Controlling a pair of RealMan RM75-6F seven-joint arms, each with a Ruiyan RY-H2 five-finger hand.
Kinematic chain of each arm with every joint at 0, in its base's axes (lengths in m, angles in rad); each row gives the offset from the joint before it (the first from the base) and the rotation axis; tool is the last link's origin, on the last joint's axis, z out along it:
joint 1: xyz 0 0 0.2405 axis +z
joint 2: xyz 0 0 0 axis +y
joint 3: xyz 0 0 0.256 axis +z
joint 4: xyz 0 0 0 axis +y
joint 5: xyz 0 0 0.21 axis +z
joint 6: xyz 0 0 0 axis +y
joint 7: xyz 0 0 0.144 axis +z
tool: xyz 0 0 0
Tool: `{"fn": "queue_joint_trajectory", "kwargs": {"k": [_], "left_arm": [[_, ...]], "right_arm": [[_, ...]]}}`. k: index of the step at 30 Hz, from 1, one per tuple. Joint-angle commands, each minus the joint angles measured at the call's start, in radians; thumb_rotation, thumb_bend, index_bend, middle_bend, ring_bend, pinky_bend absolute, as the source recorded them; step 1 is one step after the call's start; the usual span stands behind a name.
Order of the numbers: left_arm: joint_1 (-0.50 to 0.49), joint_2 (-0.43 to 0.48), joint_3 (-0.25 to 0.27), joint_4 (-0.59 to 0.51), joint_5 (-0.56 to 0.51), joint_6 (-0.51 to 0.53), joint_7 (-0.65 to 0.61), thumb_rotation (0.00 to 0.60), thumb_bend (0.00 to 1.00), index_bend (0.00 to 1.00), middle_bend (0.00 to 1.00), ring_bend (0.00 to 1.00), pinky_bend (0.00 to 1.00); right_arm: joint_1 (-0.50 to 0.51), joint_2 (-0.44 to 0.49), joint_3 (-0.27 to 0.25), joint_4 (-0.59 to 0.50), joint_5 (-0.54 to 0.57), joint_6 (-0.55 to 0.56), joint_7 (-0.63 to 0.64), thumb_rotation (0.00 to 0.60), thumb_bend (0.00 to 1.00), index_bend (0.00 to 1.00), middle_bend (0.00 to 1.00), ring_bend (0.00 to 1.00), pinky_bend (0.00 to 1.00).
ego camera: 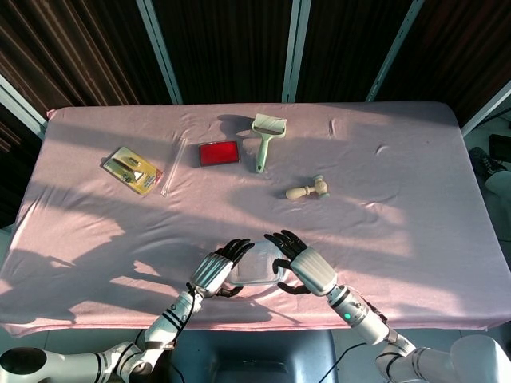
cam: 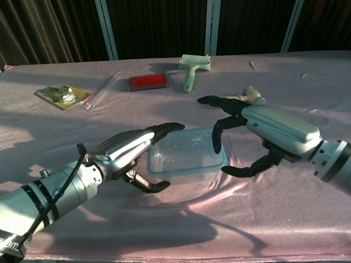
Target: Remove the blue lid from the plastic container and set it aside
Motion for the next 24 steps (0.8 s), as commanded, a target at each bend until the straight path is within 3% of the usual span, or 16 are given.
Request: {"fn": "queue_joint_trajectory", "kwargs": {"k": [1, 14, 24], "left_arm": [[-0.001, -0.001, 0.001, 0.002, 0.003, 0.0, -0.003, 0.6, 0.32, 0.0, 0.78, 0.53, 0.34], [0.0, 0.003, 0.006, 0.003, 0.014, 0.001, -0.011, 0.6, 0.32, 0.0, 0.77, 0.51, 0.35], [0.004, 0.016, 0.012, 0.005, 0.026, 0.004, -0.046, 0.6, 0.32, 0.0, 0.77, 0.51, 0.34]], "right_arm": [[-0.001, -0.002, 0.001, 0.005, -0.001, 0.006, 0.005, 0.6, 0.43, 0.65, 0.13, 0.0, 0.0], [-0.002, -0.043, 0.015, 0.078, -0.018, 0.08, 0.039, 0.6, 0.44, 0.64, 0.15, 0.0, 0.0], [0.006, -0.085, 0.013, 0.141, 0.0, 0.06, 0.083, 0.6, 0.44, 0.64, 0.15, 0.0, 0.0]]}}
